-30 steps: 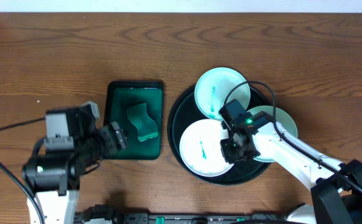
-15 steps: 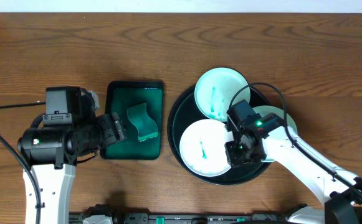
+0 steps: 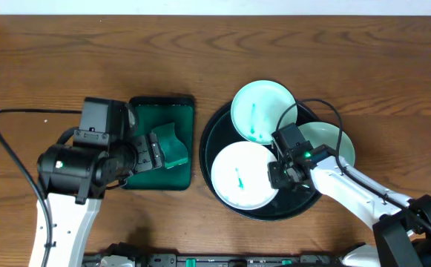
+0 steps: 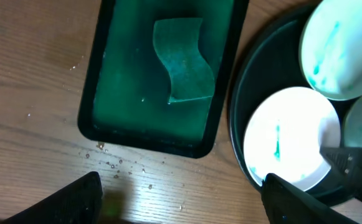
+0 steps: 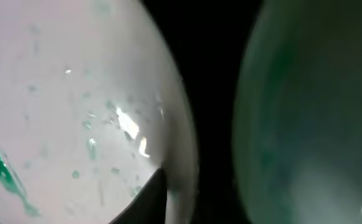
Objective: Clean dirty plates on tray and stack at the side
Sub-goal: 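Move right gripper to the lower-left white plate and grip its rim, then grasp the green sponge from the green tray with the left gripper, then scrub the held white plate with the sponge in the left gripper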
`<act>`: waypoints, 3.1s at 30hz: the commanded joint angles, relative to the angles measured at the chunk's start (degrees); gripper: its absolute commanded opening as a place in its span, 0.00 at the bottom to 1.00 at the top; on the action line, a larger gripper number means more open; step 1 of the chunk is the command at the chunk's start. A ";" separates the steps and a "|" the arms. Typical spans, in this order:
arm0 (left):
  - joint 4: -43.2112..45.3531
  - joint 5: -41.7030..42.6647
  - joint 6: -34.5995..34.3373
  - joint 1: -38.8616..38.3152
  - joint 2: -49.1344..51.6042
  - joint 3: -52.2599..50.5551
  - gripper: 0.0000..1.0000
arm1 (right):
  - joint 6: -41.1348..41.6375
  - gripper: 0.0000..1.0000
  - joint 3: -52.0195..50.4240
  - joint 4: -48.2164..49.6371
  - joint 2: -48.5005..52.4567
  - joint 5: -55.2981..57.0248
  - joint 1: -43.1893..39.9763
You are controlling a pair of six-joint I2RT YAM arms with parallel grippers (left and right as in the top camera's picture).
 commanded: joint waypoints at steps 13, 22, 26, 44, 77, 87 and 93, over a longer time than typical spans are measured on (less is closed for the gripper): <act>4.37 -1.18 -4.63 -0.20 15.34 -4.61 0.82 | 9.64 0.01 -0.59 4.39 1.01 6.64 -0.92; 18.45 -1.18 -4.61 -0.22 31.47 -7.28 0.79 | 9.60 0.01 -0.59 4.72 1.01 6.64 -0.92; 25.75 -1.18 -6.86 -0.22 37.29 -7.28 0.66 | 9.60 0.01 -0.59 4.72 1.01 6.64 -0.92; 23.87 -1.25 -5.44 -0.02 40.46 -4.20 0.07 | 9.60 0.01 -0.59 4.81 1.01 6.67 -0.92; 17.75 9.55 -1.97 -0.96 20.68 -5.68 0.07 | 9.60 0.01 -0.59 4.83 1.01 6.64 -0.96; 28.76 7.43 -16.44 -17.42 26.51 -11.58 0.07 | 9.62 0.01 -0.59 4.76 1.01 6.64 -0.96; 40.98 13.33 -19.19 -23.82 38.14 -11.56 0.07 | 9.62 0.01 -0.59 4.44 1.01 6.64 -0.96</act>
